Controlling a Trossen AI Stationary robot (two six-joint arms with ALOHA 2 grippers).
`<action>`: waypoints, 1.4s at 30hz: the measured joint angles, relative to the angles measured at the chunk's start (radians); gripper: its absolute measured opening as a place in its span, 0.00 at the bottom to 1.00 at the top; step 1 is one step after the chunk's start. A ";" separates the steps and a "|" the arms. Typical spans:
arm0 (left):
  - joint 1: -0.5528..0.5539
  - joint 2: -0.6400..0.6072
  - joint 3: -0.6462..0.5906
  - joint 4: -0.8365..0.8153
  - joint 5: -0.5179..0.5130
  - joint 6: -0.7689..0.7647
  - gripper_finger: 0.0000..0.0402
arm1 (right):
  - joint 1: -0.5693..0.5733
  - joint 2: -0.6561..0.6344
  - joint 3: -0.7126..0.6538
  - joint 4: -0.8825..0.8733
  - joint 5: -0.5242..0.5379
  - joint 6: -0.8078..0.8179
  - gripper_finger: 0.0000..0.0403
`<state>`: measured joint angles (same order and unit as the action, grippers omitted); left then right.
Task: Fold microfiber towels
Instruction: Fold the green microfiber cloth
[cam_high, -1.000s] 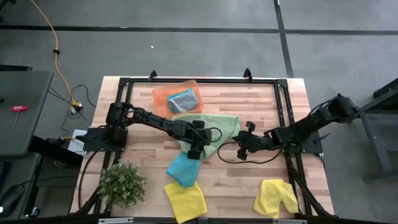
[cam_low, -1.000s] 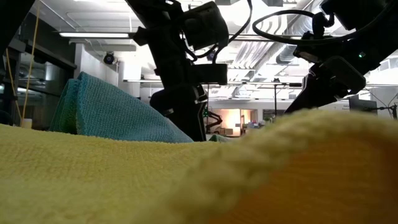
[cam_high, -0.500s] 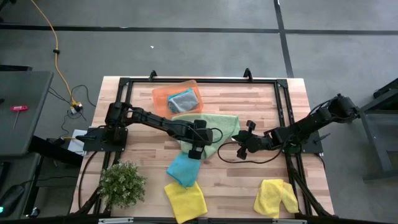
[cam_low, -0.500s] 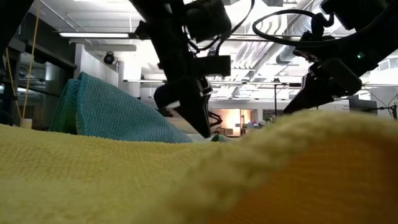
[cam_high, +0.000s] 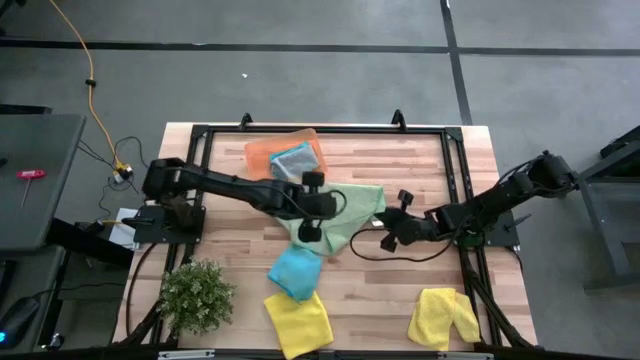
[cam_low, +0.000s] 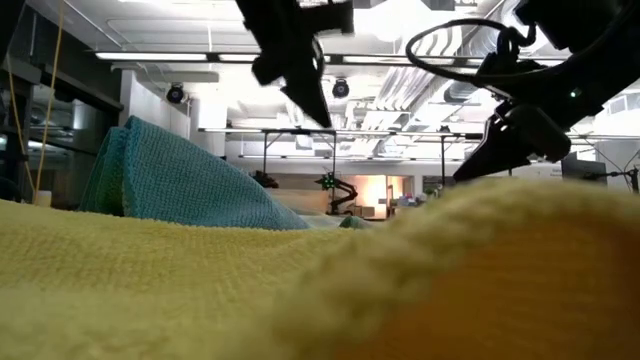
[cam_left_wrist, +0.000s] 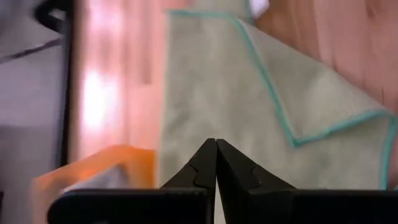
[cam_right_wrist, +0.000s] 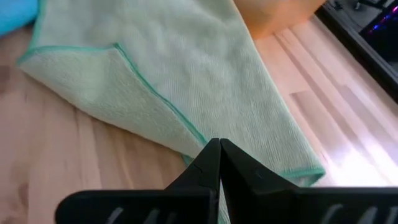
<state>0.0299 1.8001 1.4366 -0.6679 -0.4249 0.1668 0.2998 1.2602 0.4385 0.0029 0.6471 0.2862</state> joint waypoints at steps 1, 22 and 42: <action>0.000 -0.014 0.000 0.002 -0.008 -0.005 0.00 | -0.007 0.000 0.000 -0.008 -0.008 0.003 0.00; 0.058 -0.011 -0.353 0.489 0.325 0.002 0.29 | -0.051 0.000 0.000 -0.037 -0.080 0.036 0.14; 0.077 0.192 -0.204 0.355 0.448 0.059 0.46 | -0.051 0.005 0.001 -0.029 -0.085 0.073 0.14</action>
<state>0.1070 1.9919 1.2324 -0.3128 0.0235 0.2263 0.2485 1.2652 0.4393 -0.0264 0.5622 0.3588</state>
